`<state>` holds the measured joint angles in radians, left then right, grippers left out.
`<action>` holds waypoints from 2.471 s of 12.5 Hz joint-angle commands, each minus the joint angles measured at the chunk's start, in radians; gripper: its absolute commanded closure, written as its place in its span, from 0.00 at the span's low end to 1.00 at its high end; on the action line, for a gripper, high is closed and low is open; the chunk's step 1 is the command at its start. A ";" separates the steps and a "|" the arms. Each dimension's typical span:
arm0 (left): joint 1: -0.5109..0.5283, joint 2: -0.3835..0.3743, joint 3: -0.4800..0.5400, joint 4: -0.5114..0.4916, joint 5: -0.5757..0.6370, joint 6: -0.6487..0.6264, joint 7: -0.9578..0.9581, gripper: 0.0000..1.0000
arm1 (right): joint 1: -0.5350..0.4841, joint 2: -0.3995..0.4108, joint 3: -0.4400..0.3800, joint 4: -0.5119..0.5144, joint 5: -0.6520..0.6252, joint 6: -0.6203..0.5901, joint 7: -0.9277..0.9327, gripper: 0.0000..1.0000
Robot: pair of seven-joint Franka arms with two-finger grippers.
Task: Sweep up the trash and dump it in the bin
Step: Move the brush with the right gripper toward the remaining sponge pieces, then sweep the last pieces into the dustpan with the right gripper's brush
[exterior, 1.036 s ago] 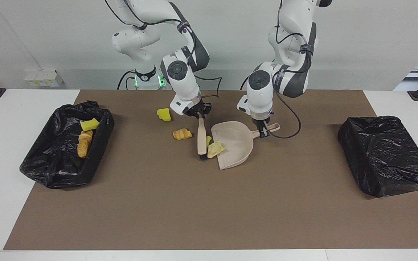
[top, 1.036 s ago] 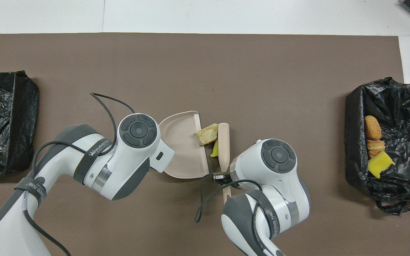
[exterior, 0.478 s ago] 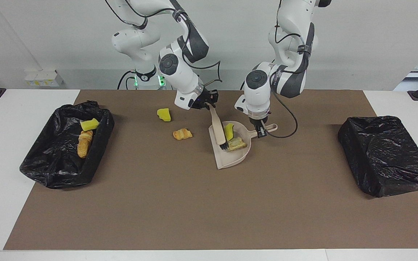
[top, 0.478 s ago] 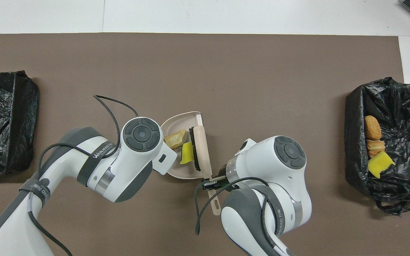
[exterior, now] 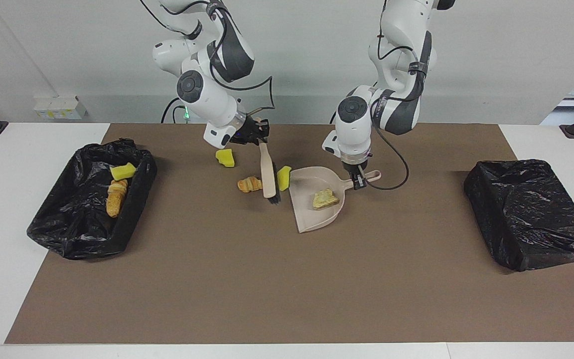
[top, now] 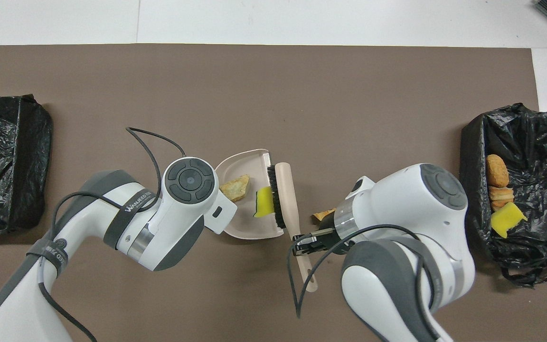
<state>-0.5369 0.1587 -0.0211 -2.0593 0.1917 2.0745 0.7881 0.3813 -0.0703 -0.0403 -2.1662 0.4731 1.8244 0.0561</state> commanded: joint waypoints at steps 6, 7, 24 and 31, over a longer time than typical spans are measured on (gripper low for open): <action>-0.014 -0.011 0.009 -0.030 0.014 0.036 -0.016 1.00 | -0.223 -0.337 0.008 -0.321 -0.157 -0.079 -0.073 1.00; -0.014 -0.011 0.009 -0.032 0.014 0.036 -0.017 1.00 | -0.251 -0.385 0.008 -0.374 -0.177 -0.076 -0.073 1.00; -0.012 -0.011 0.009 -0.030 0.014 0.033 -0.018 1.00 | -0.032 -0.147 0.051 -0.283 -0.264 0.128 0.648 1.00; -0.077 -0.047 0.007 -0.080 0.015 0.016 -0.017 1.00 | 0.093 0.105 0.054 -0.054 -0.159 0.205 0.814 1.00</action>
<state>-0.5718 0.1519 -0.0220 -2.0737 0.1917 2.0771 0.7881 0.4547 -0.0373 0.0114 -2.2980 0.2833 2.0230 0.8373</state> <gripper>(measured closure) 0.683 0.740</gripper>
